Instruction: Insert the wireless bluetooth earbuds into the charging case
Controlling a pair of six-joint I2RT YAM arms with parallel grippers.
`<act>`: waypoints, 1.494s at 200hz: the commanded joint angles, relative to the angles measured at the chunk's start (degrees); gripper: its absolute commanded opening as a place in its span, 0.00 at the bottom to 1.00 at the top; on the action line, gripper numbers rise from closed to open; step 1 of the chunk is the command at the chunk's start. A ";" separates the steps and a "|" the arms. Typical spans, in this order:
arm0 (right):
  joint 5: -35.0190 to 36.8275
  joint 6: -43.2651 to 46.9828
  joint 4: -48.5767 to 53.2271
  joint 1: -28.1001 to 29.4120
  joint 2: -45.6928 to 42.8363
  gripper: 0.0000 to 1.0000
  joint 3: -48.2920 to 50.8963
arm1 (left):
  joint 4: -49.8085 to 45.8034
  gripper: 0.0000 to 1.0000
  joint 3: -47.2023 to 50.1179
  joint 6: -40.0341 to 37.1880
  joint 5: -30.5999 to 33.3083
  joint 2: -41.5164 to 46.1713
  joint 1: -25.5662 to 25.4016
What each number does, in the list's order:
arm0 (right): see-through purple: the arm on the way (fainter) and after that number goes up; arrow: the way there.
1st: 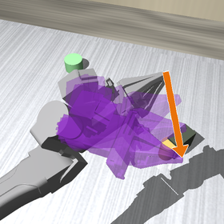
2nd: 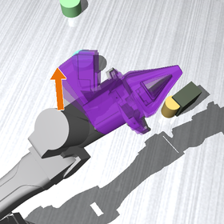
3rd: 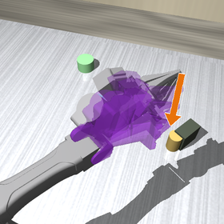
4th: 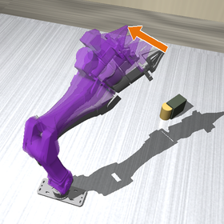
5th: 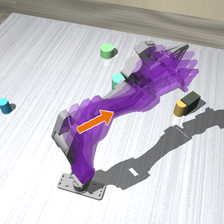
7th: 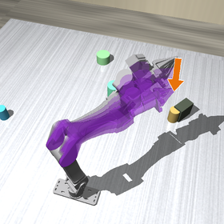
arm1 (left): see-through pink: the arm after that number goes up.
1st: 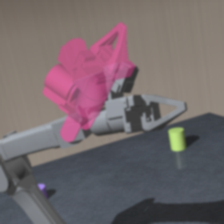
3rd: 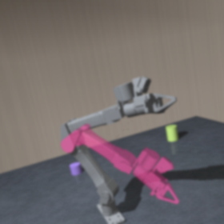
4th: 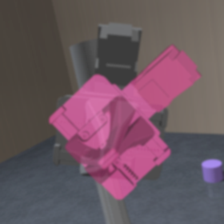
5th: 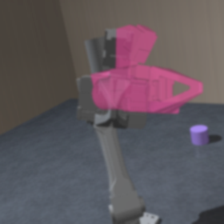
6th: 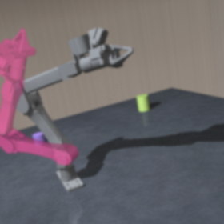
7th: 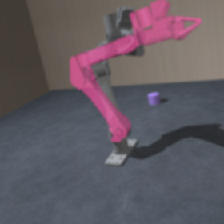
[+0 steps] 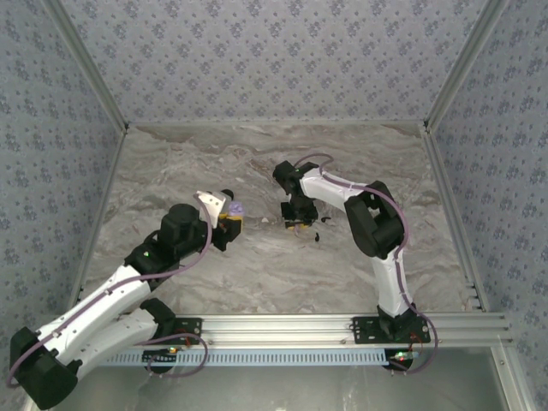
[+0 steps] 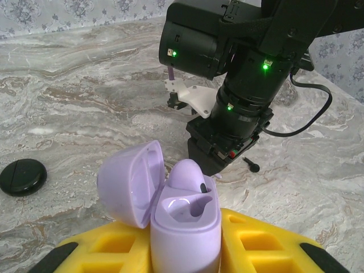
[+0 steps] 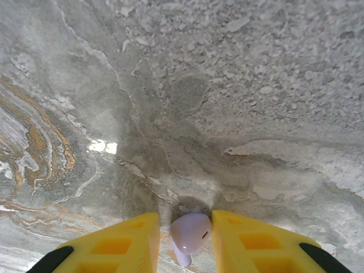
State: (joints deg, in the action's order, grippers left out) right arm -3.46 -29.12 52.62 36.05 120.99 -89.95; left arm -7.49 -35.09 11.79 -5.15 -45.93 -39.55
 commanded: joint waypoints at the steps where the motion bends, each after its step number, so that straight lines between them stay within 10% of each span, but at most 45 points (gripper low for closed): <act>1: -0.05 0.52 0.88 -0.48 2.01 0.32 -1.28 | 1.60 0.29 -2.25 -0.57 -1.16 -0.03 -0.28; 150: -1.63 -0.39 -8.02 -2.23 -5.61 0.23 8.22 | 6.25 0.29 -0.27 1.00 -5.16 -6.34 -0.39; 299: -11.92 -3.82 -30.09 -6.61 -30.25 0.21 25.39 | 37.36 0.28 7.47 8.01 -6.70 -23.74 -0.38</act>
State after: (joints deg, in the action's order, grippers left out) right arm -12.78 -31.94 26.46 29.95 95.88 -65.60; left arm 19.97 -27.99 18.85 -9.91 -67.96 -39.55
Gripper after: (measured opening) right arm 0.217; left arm 0.284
